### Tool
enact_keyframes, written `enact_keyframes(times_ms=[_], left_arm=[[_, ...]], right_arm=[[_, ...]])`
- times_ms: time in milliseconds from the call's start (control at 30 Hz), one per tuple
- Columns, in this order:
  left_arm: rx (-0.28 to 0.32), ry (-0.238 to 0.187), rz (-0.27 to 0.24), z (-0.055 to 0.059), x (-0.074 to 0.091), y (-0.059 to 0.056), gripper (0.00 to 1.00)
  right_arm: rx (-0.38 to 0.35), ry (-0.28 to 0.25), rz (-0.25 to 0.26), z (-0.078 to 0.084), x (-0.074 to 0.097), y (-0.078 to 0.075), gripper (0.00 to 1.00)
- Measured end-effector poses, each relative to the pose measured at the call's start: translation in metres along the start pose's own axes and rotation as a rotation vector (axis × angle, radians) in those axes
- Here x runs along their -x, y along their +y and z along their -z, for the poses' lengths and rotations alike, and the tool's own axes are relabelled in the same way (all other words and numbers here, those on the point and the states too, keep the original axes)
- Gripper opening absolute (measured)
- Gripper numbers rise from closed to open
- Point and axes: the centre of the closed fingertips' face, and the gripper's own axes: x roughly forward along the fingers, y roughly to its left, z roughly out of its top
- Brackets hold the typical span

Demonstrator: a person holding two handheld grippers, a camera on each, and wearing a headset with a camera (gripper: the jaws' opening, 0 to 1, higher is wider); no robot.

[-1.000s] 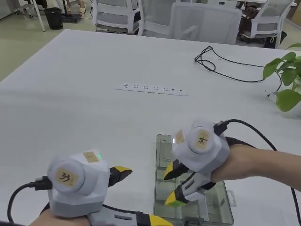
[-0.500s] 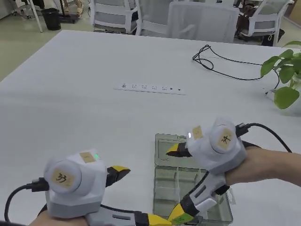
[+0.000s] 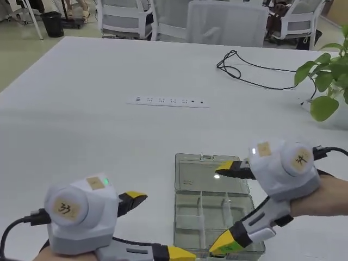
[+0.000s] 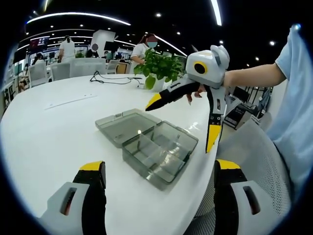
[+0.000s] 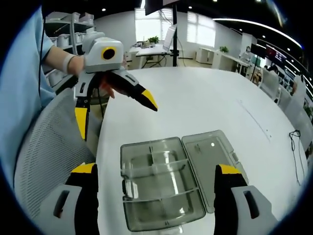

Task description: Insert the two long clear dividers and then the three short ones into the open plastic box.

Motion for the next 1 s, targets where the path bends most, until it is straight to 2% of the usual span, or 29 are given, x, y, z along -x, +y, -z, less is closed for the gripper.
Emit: enact_keyframes(times_ms=[133, 267, 567, 833, 1000], left_arm=[[-0.003, 0.001, 0.003, -0.001, -0.001, -0.001, 0.94], [0.001, -0.001, 0.009, -0.001, -0.001, -0.003, 0.93], [-0.007, 0.009, 0.008, -0.001, -0.003, -0.004, 0.93], [-0.005, 0.002, 0.005, -0.003, -0.006, -0.004, 0.93], [-0.001, 0.004, 0.004, -0.003, -0.007, -0.005, 0.93]], right_arm=[[-0.031, 0.03, 0.031, 0.024, 0.017, -0.001, 0.99], [-0.07, 0.037, 0.072, 0.042, 0.034, -0.006, 0.98], [-0.129, 0.043, 0.139, 0.069, 0.062, -0.016, 0.98], [-0.171, 0.057, 0.167, 0.096, 0.08, -0.02, 0.96], [-0.184, 0.086, 0.179, 0.114, 0.089, -0.02, 0.95]])
